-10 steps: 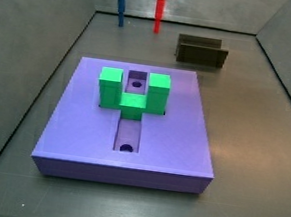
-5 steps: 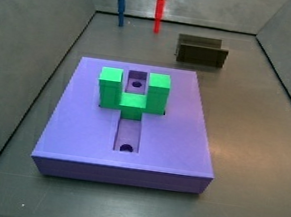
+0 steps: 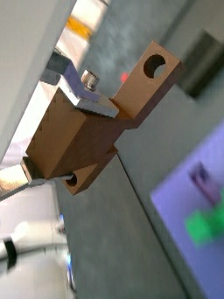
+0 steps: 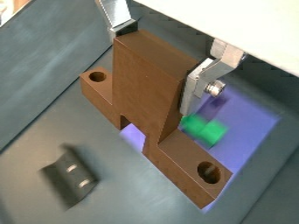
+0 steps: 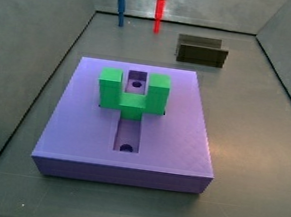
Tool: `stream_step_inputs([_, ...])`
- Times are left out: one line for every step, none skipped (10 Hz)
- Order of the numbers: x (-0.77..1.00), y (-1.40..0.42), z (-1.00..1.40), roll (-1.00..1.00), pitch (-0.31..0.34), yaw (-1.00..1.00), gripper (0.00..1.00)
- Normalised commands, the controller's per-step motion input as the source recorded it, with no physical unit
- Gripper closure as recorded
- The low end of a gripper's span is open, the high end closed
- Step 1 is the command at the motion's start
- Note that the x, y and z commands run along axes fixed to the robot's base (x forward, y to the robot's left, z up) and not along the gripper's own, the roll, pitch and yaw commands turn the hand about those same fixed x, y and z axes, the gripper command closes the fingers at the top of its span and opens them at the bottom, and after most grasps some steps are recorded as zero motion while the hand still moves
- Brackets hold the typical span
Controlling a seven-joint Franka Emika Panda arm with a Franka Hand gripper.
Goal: Pick up the brown object. Move up. Place the brown object on the fixture. Regrasp the brown object. Move to above the board. Insert the brown object.
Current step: Move to above the board, then insert the brown object.
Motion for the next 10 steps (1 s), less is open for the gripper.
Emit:
stream_step_inputs([-0.15,-0.15,0.02,-1.0,-0.085,-0.1,1.0])
stream_step_inputs([-0.04,-0.03,0.01,-0.95,-0.047,-0.09,1.0])
stream_step_inputs([-0.06,-0.03,0.02,-0.79,-0.052,-0.07,1.0])
stream_step_inputs([-0.08,-0.01,0.0,-0.47,-0.068,-0.04,1.0])
stream_step_inputs([-0.06,0.01,0.0,-0.29,-0.059,-0.02,1.0])
stream_step_inputs([0.0,0.0,0.0,-0.01,0.0,0.0,1.0])
stream_step_inputs([0.0,0.0,0.0,-0.05,0.0,0.0,1.0])
stream_step_inputs([0.02,0.0,-0.09,-0.14,0.0,-0.17,1.0])
stream_step_inputs([0.07,0.0,-0.11,-0.26,0.0,-0.39,1.0])
stream_step_inputs([0.06,-0.01,-0.04,-0.46,0.0,-0.54,1.0])
